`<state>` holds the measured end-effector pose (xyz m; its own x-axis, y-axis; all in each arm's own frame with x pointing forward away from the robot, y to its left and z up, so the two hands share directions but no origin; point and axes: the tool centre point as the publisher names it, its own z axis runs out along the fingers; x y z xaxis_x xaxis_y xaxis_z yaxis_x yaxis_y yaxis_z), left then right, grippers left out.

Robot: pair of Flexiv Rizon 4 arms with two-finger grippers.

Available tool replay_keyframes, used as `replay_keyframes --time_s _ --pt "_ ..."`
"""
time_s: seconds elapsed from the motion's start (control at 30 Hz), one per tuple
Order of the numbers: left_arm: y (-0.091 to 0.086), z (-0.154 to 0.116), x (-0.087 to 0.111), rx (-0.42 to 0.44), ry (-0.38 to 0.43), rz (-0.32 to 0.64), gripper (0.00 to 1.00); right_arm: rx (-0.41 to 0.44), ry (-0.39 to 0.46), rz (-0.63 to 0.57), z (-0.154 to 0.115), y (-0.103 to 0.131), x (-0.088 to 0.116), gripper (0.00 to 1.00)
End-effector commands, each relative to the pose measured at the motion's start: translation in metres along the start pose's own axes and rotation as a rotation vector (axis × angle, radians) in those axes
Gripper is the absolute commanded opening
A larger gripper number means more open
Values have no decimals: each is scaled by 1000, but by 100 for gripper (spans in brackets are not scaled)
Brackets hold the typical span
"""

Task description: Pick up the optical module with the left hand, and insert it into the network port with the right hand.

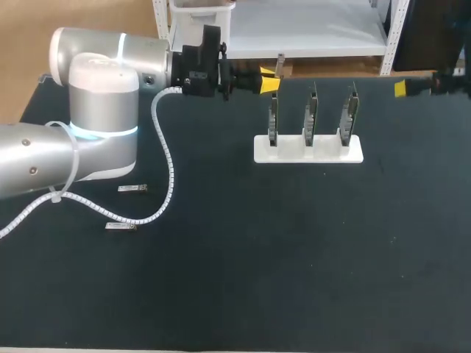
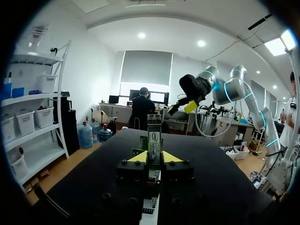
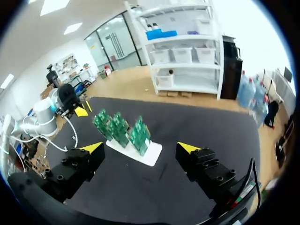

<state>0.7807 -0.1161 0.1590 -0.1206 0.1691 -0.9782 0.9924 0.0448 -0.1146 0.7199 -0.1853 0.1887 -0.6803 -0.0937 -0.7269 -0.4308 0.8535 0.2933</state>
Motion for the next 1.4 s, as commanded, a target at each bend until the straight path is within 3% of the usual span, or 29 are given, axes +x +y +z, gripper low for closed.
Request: replay_keyframes --time_s 0.03,0.27,0.47,0.57,0.63,1.0,1.23,1.4 --pt "-2 0 0 -5 -2 1 0 -320 9 -203 0 -5 -27 100" --pt "-2 0 0 -5 -2 1 0 -578 93 -466 20 22 -57 100" --pt "-2 0 0 -5 -2 1 0 -745 166 -605 45 47 -66 100" --pt "-2 0 0 -5 -2 1 0 -815 172 -630 57 56 -69 100" --pt "-2 0 0 -5 -2 1 0 -905 163 -643 62 64 -71 100" --pt "-2 0 0 -5 -2 1 0 -1058 159 -746 92 103 -71 100" --pt "-2 0 0 -5 -2 1 0 -1080 149 -752 107 115 -72 100" --pt "-2 0 0 -5 -2 1 0 -1024 115 -724 118 118 -74 100"
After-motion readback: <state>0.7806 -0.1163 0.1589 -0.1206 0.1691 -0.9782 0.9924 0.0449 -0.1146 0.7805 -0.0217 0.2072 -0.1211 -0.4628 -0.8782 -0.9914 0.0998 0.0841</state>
